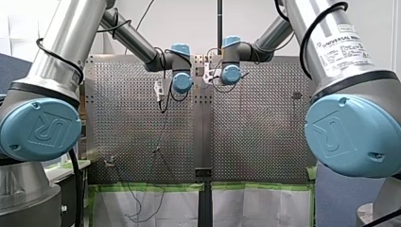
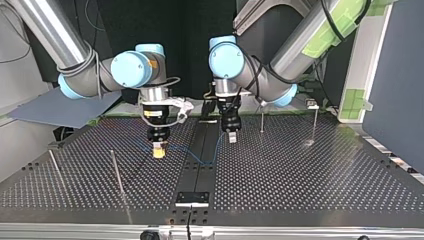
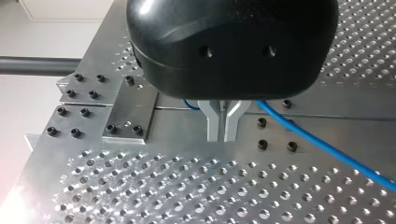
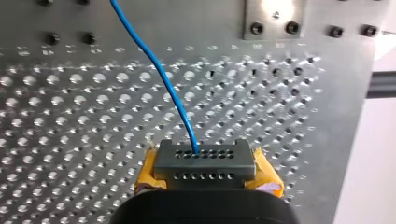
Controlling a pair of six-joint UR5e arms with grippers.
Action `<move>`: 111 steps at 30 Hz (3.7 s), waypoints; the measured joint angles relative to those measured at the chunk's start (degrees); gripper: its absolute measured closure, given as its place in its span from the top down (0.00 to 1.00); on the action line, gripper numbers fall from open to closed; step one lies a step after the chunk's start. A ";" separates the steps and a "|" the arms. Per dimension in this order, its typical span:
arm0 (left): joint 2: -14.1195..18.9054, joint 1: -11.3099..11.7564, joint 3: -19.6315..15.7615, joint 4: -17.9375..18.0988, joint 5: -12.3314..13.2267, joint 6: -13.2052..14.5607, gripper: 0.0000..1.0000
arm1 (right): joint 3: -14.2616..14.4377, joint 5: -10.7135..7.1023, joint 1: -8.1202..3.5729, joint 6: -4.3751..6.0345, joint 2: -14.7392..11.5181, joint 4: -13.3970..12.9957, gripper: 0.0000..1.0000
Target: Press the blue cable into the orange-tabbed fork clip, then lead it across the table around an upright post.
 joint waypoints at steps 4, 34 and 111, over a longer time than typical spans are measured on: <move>0.55 0.01 0.58 -0.66 0.04 -0.03 0.00 | 0.00 0.03 -0.17 0.02 -0.99 -0.02 0.00; 2.19 -0.56 8.38 -5.61 4.21 1.97 0.00 | -0.59 -0.30 -3.22 1.20 -8.38 0.68 0.00; -10.01 -4.49 34.23 -18.53 11.63 -0.55 0.00 | -0.53 -1.01 -20.02 1.58 -11.44 4.17 0.00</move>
